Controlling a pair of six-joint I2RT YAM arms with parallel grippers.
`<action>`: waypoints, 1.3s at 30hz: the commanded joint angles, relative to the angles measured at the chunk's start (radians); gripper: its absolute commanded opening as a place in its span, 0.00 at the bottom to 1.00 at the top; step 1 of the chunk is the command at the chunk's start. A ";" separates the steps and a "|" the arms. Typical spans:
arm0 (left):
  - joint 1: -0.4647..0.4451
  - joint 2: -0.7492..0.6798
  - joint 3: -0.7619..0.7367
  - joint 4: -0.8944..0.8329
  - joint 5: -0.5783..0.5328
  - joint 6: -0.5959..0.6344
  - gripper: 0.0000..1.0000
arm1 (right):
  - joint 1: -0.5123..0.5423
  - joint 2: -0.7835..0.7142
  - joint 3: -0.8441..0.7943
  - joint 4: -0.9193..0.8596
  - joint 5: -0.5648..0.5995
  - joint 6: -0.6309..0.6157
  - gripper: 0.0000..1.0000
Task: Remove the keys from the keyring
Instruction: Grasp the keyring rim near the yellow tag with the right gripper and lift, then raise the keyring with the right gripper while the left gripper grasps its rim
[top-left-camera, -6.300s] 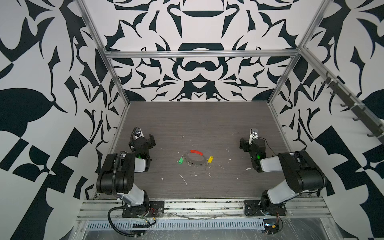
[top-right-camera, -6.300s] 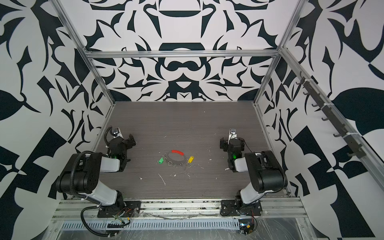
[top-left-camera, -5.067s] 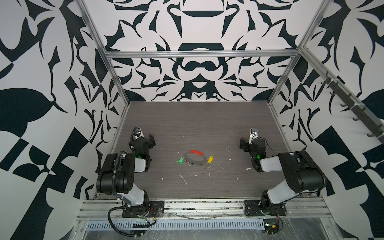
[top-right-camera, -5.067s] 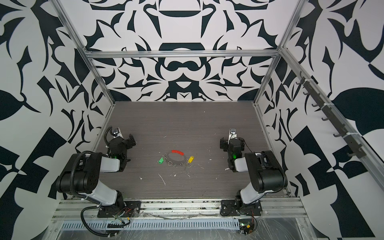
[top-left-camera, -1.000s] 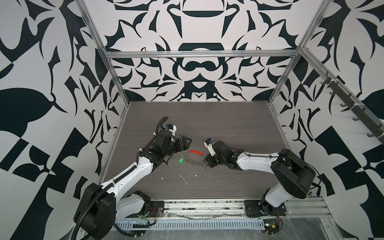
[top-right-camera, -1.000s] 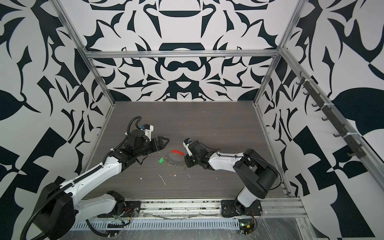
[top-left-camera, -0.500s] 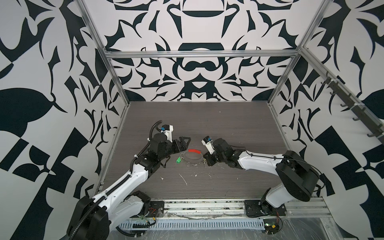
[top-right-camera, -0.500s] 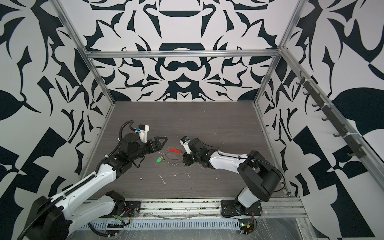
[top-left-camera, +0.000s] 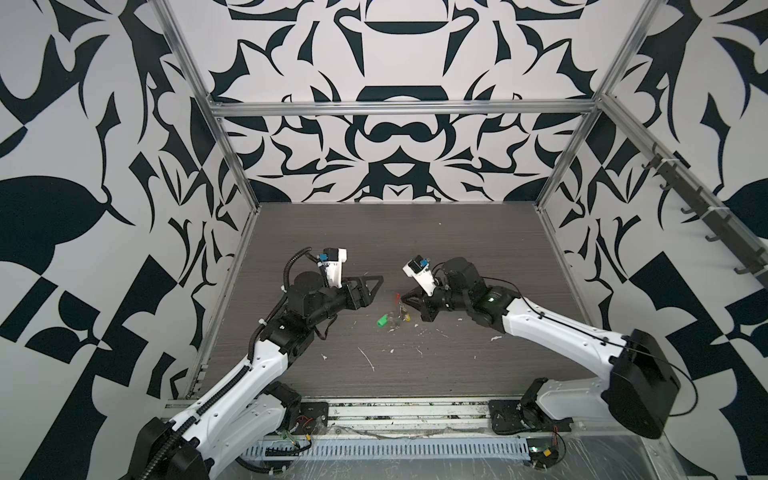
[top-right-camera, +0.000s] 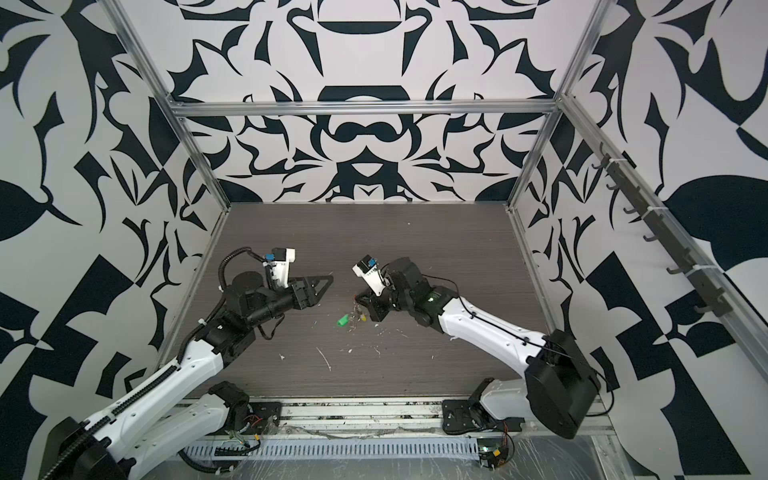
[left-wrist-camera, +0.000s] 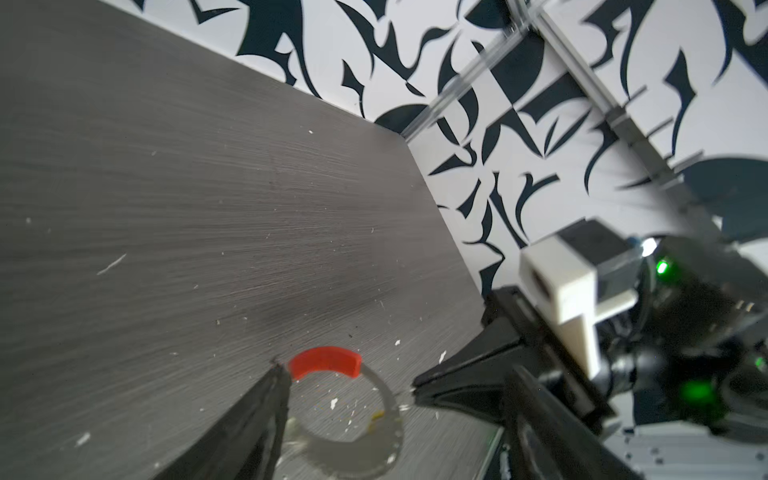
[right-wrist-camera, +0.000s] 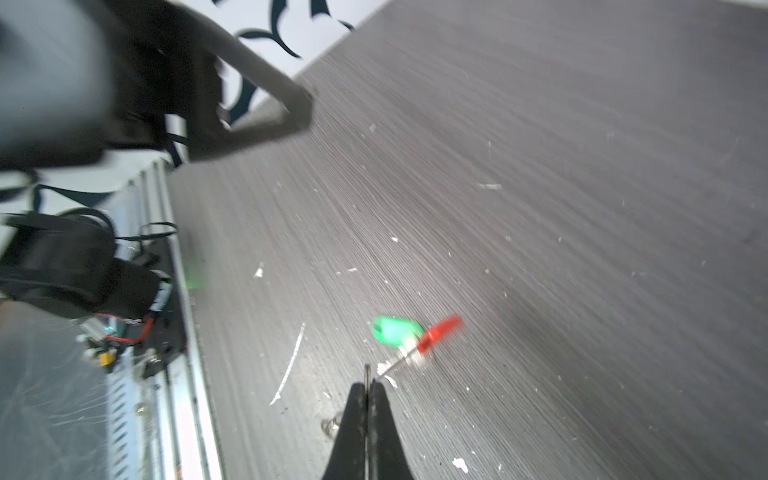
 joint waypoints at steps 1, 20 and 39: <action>0.002 0.017 0.057 0.061 0.166 0.070 0.74 | -0.024 -0.082 0.044 -0.011 -0.125 -0.019 0.00; 0.001 0.135 0.081 0.352 0.543 -0.043 0.45 | -0.134 -0.181 0.019 0.193 -0.496 0.172 0.00; -0.014 0.193 0.099 0.445 0.596 -0.112 0.28 | -0.133 -0.142 0.046 0.237 -0.509 0.230 0.00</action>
